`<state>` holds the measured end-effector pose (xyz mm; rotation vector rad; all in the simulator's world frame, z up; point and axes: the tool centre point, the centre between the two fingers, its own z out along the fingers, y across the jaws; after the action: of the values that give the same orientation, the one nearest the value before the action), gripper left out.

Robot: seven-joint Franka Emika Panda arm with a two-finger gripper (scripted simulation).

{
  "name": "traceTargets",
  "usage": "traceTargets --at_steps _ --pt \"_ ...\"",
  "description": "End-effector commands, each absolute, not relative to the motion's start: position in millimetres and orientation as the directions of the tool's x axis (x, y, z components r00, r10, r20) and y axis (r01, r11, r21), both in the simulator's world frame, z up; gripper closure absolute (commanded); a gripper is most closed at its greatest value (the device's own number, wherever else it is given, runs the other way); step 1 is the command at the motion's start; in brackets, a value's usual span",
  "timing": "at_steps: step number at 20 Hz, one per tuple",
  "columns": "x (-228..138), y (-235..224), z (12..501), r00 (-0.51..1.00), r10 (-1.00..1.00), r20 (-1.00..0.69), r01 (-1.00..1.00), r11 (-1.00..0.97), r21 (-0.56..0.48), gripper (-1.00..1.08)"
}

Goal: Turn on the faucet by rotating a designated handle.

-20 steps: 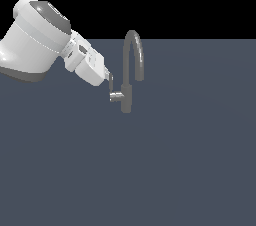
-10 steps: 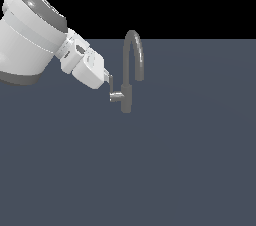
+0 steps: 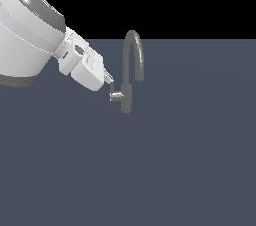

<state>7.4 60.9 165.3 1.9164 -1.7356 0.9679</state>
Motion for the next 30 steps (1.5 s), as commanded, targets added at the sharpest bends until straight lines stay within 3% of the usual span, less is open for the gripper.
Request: traceTargets --at_steps 1,9,11,23,25,30 --pt "-7.0 55.0 155.9 0.005 -0.707 0.707 -0.976 -0.157 -0.15 1.08" --pt "-32.9 47.8 147.8 0.001 -0.707 0.707 -0.977 -0.153 -0.152 1.08" --pt "-24.7 60.2 154.4 0.008 -0.71 0.704 -0.97 -0.175 -0.166 1.08" --pt "-54.5 43.2 101.0 0.001 -0.707 0.707 -0.977 -0.153 -0.152 1.08" --pt "-45.9 57.2 114.3 0.005 -0.711 0.703 -0.969 -0.178 -0.174 1.08" --pt "-43.5 52.4 87.0 0.003 -0.709 0.705 -0.972 -0.167 -0.164 1.08"
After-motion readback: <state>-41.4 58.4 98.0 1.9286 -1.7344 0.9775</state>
